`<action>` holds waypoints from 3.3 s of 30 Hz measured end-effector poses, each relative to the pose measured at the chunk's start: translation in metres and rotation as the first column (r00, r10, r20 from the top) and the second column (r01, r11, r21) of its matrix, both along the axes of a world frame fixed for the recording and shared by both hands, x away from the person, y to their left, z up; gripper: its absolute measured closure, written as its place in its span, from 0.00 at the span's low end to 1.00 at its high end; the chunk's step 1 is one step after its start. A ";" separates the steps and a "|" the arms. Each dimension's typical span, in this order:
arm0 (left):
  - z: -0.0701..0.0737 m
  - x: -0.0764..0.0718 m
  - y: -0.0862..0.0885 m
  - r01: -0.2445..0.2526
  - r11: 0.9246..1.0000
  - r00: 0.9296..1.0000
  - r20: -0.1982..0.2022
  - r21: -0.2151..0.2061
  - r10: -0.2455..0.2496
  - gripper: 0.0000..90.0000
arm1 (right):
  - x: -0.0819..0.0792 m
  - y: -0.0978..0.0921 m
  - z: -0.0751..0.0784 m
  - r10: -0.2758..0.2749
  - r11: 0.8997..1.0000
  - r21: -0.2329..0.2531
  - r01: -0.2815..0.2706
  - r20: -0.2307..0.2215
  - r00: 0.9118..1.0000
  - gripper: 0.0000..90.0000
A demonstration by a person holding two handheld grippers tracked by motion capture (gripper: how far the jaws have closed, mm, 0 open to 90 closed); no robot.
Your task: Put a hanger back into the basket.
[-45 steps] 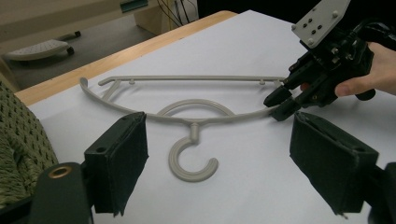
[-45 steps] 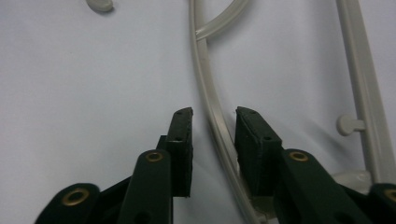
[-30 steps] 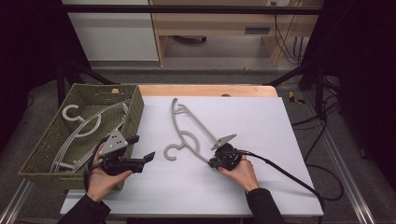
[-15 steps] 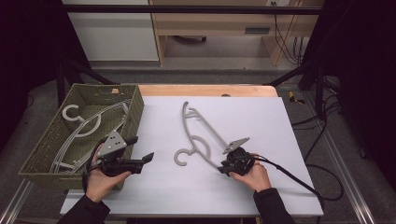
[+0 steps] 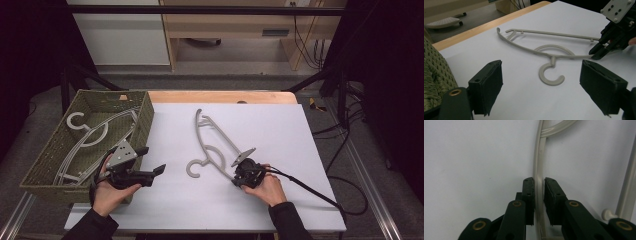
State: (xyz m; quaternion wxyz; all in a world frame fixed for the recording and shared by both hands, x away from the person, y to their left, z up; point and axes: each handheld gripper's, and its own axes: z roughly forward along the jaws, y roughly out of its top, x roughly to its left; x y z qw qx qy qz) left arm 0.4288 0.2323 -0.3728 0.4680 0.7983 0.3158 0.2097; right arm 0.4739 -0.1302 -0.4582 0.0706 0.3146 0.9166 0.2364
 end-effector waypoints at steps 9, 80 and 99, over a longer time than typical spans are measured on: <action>0.000 0.000 0.001 0.004 1.000 1.000 -0.001 0.003 -0.004 0.20 | 0.004 -0.002 0.001 0.011 1.000 0.022 -0.010 -0.039 0.999 0.92; -0.013 0.007 -0.052 0.330 0.619 0.855 0.053 0.713 -0.516 0.71 | -0.038 -0.012 0.065 0.505 0.826 0.348 -0.443 -0.109 0.856 0.92; -0.006 -0.005 -0.056 0.297 0.679 0.863 0.115 0.671 -0.492 0.90 | -0.030 -0.037 0.074 0.348 0.867 0.366 -0.337 0.038 0.937 0.86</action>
